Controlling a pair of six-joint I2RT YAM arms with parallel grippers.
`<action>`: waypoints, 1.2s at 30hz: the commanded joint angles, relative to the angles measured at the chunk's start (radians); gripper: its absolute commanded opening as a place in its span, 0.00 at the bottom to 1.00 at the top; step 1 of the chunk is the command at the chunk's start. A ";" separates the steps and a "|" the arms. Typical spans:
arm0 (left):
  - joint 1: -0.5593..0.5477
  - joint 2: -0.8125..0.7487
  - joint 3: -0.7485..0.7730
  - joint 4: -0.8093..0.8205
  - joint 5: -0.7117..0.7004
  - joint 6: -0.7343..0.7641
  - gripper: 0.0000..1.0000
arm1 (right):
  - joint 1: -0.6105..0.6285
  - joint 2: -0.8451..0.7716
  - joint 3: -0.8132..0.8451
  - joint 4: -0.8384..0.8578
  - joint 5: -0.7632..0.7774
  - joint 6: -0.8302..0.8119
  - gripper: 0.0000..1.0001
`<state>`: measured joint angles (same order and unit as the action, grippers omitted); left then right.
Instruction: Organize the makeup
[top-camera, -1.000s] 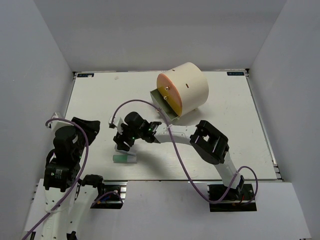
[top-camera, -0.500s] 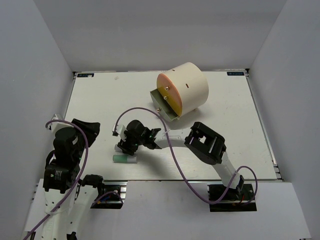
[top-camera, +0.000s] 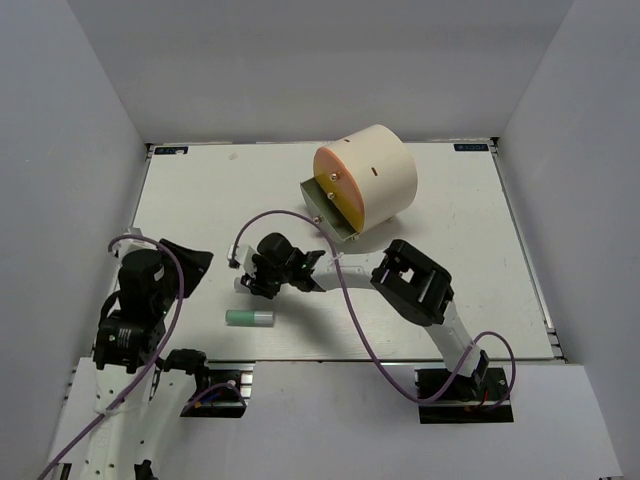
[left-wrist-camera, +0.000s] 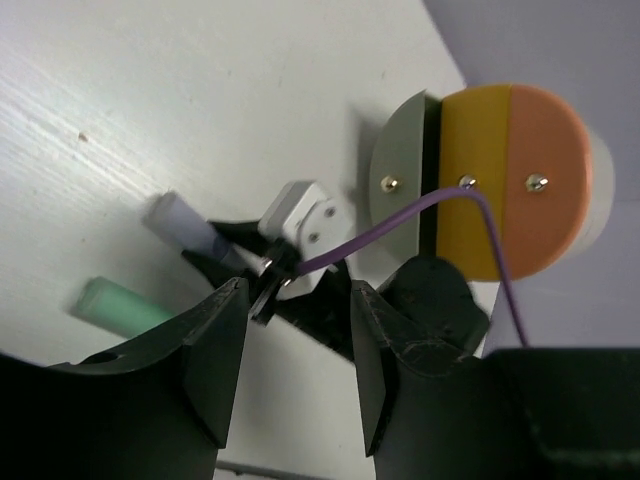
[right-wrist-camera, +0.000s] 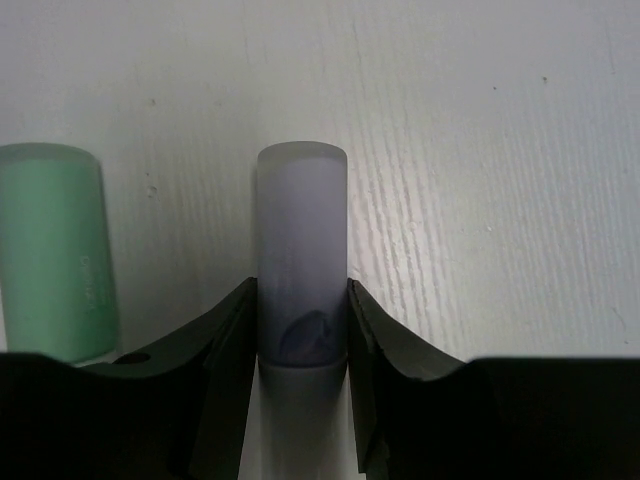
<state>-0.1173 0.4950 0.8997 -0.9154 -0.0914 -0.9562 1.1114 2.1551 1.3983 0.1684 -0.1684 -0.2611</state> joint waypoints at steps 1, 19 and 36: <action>-0.002 0.036 -0.042 -0.034 0.087 -0.039 0.56 | -0.045 -0.021 0.088 -0.082 -0.083 -0.053 0.00; -0.002 0.244 -0.131 -0.011 0.262 -0.328 0.63 | -0.254 -0.316 0.159 -0.311 0.127 0.025 0.00; -0.002 0.298 -0.206 0.059 0.312 -0.345 0.63 | -0.311 -0.359 0.041 -0.265 0.434 0.006 0.00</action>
<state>-0.1173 0.8021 0.7090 -0.8738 0.2073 -1.2922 0.8024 1.8317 1.4422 -0.1719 0.1741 -0.2481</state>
